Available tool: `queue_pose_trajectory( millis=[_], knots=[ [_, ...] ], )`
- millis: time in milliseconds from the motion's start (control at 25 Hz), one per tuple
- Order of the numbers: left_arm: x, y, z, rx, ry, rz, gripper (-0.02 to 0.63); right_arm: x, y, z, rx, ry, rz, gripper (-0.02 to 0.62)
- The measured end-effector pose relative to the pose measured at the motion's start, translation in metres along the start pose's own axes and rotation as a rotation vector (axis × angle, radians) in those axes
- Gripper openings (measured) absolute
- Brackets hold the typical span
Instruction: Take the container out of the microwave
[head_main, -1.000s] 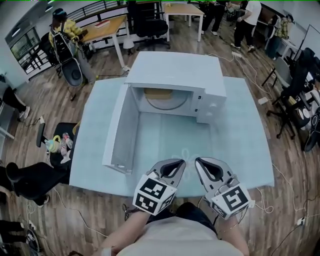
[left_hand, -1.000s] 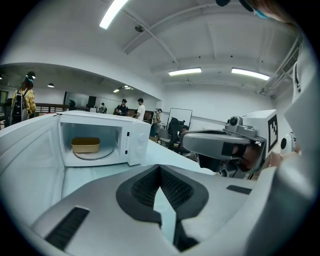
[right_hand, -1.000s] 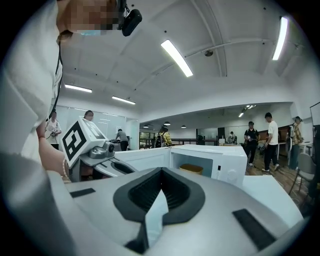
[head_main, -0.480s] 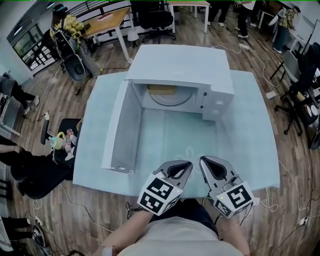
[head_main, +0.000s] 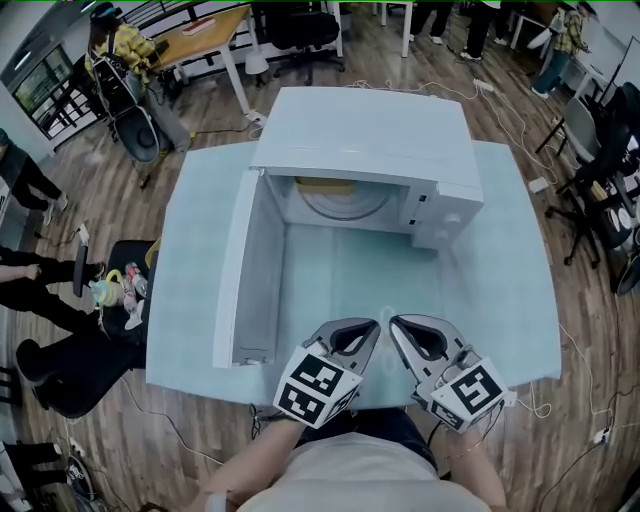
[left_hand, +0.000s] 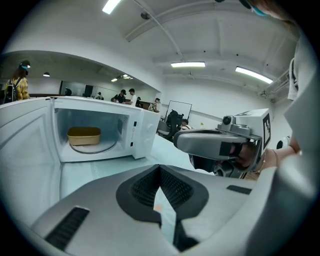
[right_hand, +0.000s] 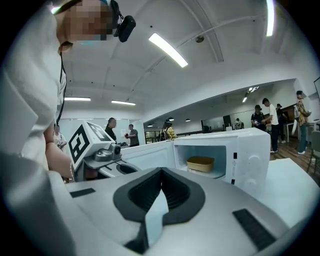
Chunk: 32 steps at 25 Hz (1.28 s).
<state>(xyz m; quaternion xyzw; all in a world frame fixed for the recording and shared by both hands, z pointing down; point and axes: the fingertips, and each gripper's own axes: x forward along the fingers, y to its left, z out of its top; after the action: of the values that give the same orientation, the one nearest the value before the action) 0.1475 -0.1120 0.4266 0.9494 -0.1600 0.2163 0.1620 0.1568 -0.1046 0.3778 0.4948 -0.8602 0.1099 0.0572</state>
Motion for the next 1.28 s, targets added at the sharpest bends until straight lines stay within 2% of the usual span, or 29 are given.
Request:
queue_pose_trajectory(
  millis=[320,520,800,960,1280],
  knots=[
    [0.01,0.034,0.007,0.042,0.007,-0.044,0.011,0.031,-0.016,0.001,-0.004,0.064,-0.024,0.009],
    [0.014,0.055,0.008,0.036,0.005,-0.05,0.011,0.051,-0.025,0.004,-0.017,0.086,-0.026,0.011],
    [0.011,0.079,0.002,-0.013,0.001,-0.015,0.011,0.086,-0.027,0.007,-0.081,0.111,0.007,0.011],
    [0.015,0.091,-0.001,-0.038,0.001,0.022,0.011,0.11,-0.04,0.005,-0.121,0.117,-0.004,0.011],
    [0.016,0.11,-0.002,-0.081,-0.018,0.021,0.011,0.161,-0.071,0.001,-0.181,0.139,-0.034,0.011]
  ],
)
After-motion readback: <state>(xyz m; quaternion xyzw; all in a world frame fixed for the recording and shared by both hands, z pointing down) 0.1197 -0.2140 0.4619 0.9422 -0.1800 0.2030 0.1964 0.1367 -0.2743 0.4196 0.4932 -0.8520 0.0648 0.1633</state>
